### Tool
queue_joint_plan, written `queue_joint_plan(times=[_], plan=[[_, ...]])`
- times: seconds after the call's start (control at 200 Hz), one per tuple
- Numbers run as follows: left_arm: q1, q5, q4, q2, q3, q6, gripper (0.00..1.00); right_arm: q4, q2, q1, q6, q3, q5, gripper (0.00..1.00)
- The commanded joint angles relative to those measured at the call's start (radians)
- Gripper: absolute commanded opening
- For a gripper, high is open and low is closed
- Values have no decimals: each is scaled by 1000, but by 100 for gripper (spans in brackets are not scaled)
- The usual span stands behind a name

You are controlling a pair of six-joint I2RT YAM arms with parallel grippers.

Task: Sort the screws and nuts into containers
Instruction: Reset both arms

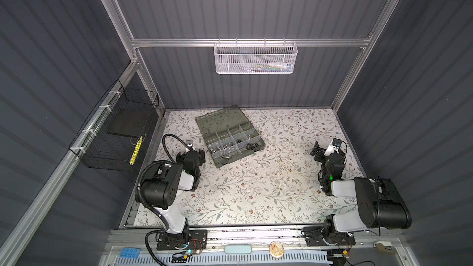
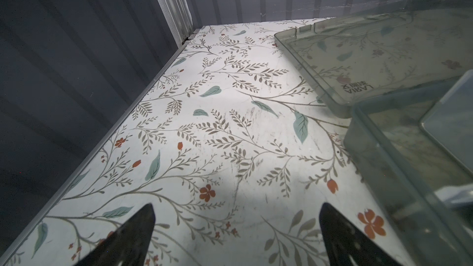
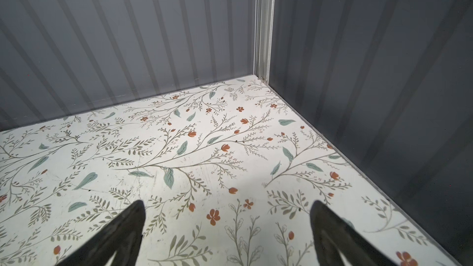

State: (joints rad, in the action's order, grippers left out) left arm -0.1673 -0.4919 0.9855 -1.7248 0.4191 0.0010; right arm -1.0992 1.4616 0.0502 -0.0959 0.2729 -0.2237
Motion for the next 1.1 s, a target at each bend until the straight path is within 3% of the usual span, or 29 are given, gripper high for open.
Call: queue_joint_plan(times=[0.0, 1.096], plan=[[6, 9, 18, 1, 14, 7, 100, 63, -12, 1, -15, 12, 32, 99], [6, 8, 19, 2, 13, 8, 100, 68, -2, -16, 7, 24, 31, 99]])
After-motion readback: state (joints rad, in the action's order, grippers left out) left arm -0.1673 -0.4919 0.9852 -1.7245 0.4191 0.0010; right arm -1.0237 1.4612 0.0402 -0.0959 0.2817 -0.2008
